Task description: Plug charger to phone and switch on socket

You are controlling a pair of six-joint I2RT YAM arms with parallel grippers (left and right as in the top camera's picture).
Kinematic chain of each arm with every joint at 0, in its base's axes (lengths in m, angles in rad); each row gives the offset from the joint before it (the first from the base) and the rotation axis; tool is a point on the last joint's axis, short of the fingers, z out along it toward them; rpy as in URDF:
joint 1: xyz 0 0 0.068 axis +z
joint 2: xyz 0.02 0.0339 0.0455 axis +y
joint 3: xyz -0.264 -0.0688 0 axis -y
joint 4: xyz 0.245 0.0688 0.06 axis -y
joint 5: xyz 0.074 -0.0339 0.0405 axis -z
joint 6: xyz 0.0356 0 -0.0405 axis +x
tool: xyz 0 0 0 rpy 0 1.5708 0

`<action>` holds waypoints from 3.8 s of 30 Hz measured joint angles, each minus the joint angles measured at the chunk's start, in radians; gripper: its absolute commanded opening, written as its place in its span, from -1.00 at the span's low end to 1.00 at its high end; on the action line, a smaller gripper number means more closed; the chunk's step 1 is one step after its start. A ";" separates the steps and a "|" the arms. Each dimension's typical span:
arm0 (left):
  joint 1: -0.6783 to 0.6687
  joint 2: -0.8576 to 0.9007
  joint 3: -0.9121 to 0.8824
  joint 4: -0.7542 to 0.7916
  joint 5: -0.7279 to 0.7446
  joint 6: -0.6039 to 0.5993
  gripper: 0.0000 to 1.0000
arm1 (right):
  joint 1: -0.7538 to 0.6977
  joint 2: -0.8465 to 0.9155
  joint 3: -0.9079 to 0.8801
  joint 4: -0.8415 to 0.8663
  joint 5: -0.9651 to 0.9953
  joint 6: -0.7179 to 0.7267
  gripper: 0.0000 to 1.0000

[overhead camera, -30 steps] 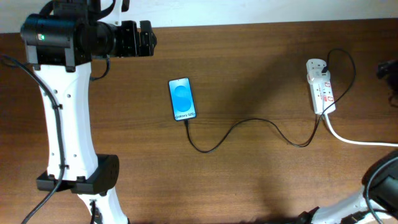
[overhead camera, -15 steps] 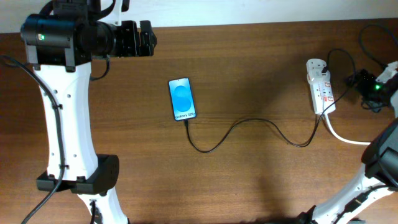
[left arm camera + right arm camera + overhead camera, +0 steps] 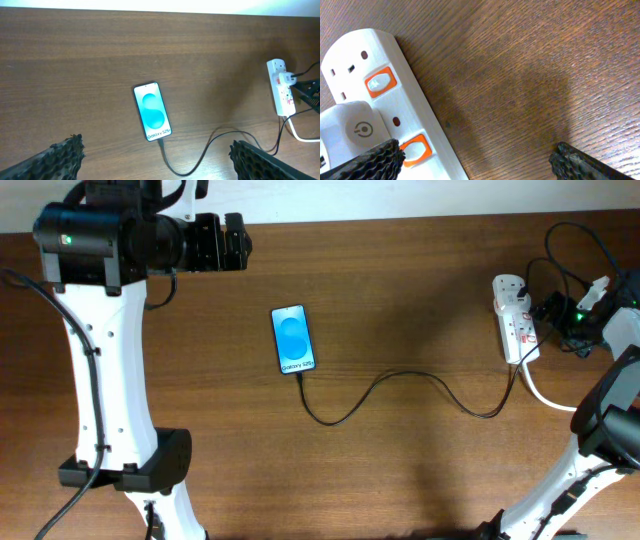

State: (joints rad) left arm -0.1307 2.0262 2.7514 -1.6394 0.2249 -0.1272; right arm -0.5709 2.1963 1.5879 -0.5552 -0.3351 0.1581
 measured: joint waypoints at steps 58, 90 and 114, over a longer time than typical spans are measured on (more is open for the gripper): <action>0.000 0.000 0.000 -0.002 0.000 0.000 0.99 | 0.361 -0.599 1.152 -1.137 -0.181 -0.106 0.97; 0.000 -0.002 -0.002 -0.002 0.004 0.003 0.99 | 0.548 -2.092 -1.455 0.586 0.238 -0.105 0.97; 0.000 -0.003 -0.002 -0.002 0.004 0.003 0.99 | 0.549 -2.182 -1.577 0.488 0.261 -0.105 0.97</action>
State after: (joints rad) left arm -0.1307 2.0235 2.7499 -1.6413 0.2287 -0.1238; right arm -0.0223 0.0139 0.0105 -0.0673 -0.0742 0.0532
